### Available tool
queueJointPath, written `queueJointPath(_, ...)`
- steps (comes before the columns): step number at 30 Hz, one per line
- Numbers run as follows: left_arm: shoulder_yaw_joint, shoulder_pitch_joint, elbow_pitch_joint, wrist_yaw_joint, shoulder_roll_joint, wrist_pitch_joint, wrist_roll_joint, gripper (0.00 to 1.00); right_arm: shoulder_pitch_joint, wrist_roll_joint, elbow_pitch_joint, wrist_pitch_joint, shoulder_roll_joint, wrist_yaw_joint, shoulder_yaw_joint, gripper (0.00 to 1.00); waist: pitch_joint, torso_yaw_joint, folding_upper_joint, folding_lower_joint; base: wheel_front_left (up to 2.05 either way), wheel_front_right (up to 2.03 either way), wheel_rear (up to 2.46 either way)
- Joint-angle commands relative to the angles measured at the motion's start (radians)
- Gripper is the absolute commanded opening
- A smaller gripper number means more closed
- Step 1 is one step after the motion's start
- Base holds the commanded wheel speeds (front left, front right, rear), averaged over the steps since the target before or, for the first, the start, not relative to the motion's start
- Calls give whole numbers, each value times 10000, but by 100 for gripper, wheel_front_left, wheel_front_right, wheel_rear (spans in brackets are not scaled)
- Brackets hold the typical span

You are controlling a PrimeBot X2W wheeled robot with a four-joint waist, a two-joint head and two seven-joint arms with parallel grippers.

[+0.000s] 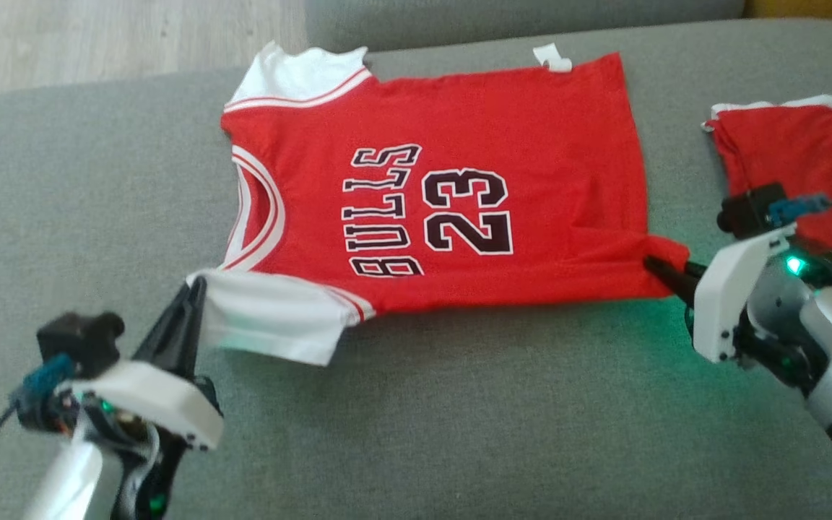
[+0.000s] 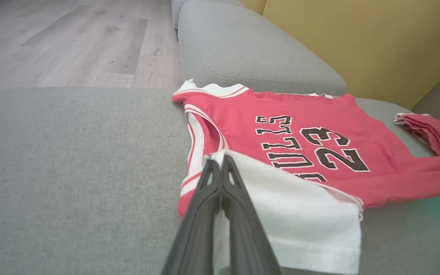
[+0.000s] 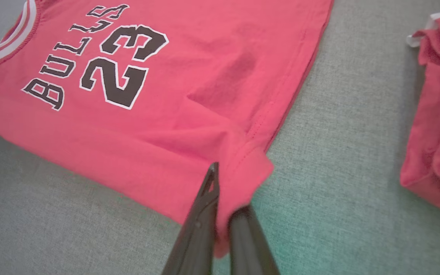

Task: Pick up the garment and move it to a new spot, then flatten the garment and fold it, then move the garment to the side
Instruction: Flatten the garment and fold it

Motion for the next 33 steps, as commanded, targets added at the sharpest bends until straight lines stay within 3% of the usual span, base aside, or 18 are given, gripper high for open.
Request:
queueJointPath(1, 358, -791, -182, -80, 370, 99, 119, 0, -412, -59, -123, 115, -49, -7, -218, 0, 209, -26, -1, -1, 0, 0, 0)
queueJointPath(12, -93, -3592, 1710, -638, 897, 1276, 500, 0, -1806, -536, 782, 1098, 791, -7, -645, 0, 1132, -49, -1, -1, 0, 0, 0)
queueJointPath(20, -919, -5333, 3476, -1022, 814, 1390, 1168, 0, -2577, -773, 1413, 1355, 1042, -7, -557, 0, 1609, 4, -1, -1, 0, 0, 0)
queueJointPath(21, -987, -5538, 3680, -1032, 770, 1253, 1280, 42, -2687, -832, 1500, 1272, 1061, -7, -574, 18, 1648, 12, -1, -1, 0, 0, 0)
queueJointPath(22, -1030, -5762, 3865, -1026, 709, 1033, 1399, 100, -2811, -926, 1580, 1107, 1078, -7, -604, 93, 1689, 24, -1, -1, 0, 0, 0)
queueJointPath(23, -1043, -6005, 4050, -1008, 628, 743, 1502, 100, -2933, -1002, 1702, 922, 1112, -7, -677, 100, 1730, 40, -1, -1, 0, 0, 0)
queueJointPath(25, -1023, -6251, 4234, -960, 520, 399, 1582, 100, -3055, -1076, 1813, 718, 1159, -7, -741, 100, 1761, 59, -1, -1, 0, 0, 0)
queueJointPath(33, -534, -7497, 5318, -572, -316, -2718, 1690, 100, -3718, -1663, 2661, -1665, 1575, -7, -1422, 100, 1709, 170, -1, -1, 0, 0, 0)
